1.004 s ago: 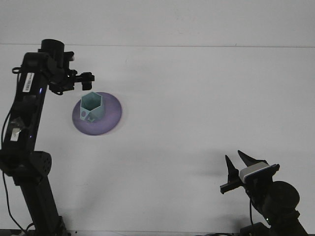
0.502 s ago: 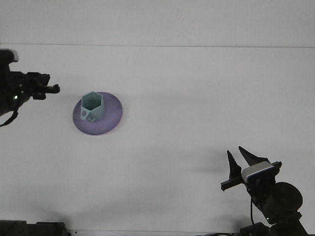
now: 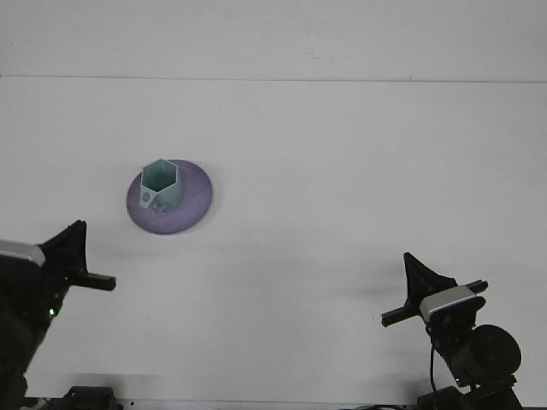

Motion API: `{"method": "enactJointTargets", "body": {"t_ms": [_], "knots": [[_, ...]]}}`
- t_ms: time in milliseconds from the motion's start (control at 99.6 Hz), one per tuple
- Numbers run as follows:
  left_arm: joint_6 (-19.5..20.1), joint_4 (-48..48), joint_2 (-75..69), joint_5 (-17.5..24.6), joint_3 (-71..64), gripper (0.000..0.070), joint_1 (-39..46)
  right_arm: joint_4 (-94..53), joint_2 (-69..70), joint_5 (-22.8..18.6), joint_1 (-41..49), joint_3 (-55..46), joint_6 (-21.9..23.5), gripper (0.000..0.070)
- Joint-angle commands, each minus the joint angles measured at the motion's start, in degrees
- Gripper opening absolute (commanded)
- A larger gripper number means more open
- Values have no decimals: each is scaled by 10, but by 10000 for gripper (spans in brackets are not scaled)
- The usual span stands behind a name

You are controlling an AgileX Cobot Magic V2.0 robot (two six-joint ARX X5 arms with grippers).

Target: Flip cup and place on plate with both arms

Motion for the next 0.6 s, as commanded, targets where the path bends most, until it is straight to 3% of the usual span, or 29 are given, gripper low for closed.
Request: {"method": "enactJointTargets", "body": {"t_ms": [0, 191, 301, 592], "knots": [[2, 64, -73, 3, -116, 13, 0, 23, -6, 2, 1, -2, 7, 0], [-16, 155, -224, -5, -285, 12, 0, 26, -4, 8, 1, -4, 1, 0], [-40, 153, -251, -6, -295, 13, 0, 16, -5, 6, 1, -4, 3, 0], [-40, 157, -258, -6, -295, 15, 0, 31, -5, 6, 1, -4, 3, 0]]}}
